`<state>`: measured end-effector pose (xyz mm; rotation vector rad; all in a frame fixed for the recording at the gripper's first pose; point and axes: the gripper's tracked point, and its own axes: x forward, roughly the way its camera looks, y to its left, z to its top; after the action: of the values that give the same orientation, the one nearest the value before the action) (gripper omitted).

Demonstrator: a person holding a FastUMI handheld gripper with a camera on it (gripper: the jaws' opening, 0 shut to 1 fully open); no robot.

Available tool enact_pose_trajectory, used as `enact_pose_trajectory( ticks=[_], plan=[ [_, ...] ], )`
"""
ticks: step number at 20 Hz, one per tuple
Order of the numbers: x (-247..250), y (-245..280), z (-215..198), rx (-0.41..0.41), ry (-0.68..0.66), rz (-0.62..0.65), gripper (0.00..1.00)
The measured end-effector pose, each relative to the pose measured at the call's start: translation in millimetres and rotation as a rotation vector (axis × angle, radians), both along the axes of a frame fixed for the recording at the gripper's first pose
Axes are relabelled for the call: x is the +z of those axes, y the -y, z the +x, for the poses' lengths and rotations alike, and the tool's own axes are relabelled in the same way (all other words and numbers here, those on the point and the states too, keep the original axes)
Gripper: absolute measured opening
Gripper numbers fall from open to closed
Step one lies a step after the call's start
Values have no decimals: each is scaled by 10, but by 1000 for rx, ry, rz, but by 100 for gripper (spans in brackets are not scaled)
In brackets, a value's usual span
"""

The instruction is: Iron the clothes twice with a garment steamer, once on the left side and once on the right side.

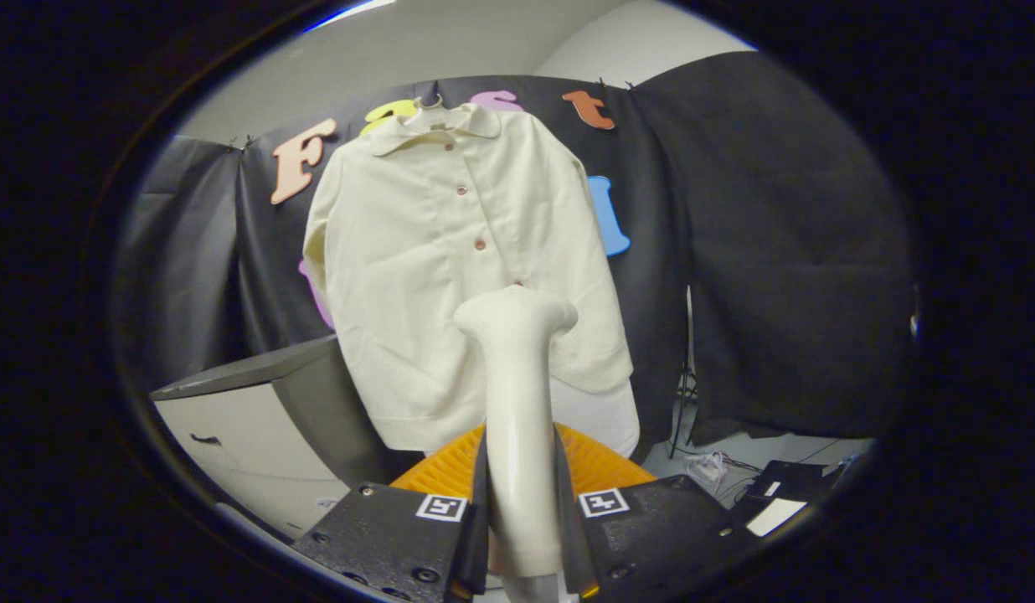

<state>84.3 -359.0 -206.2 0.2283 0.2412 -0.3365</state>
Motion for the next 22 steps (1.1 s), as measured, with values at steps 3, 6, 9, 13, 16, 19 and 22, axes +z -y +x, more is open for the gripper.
enact_pose_trajectory(
  ticks=[3, 6, 9, 13, 16, 19, 22],
  plan=[
    [258, -341, -114, 23, 37, 9, 34],
    [485, -688, -204, 66, 54, -22, 34],
    [720, -1016, -271, 99, 78, -57, 34],
    [966, -1513, -368, 153, 85, -67, 34],
    [1210, -1883, -448, 196, 107, -87, 34],
    [1441, -2296, -570, 247, 124, -88, 34],
    [1756, -2713, -702, 297, 171, -100, 34]
  ],
)
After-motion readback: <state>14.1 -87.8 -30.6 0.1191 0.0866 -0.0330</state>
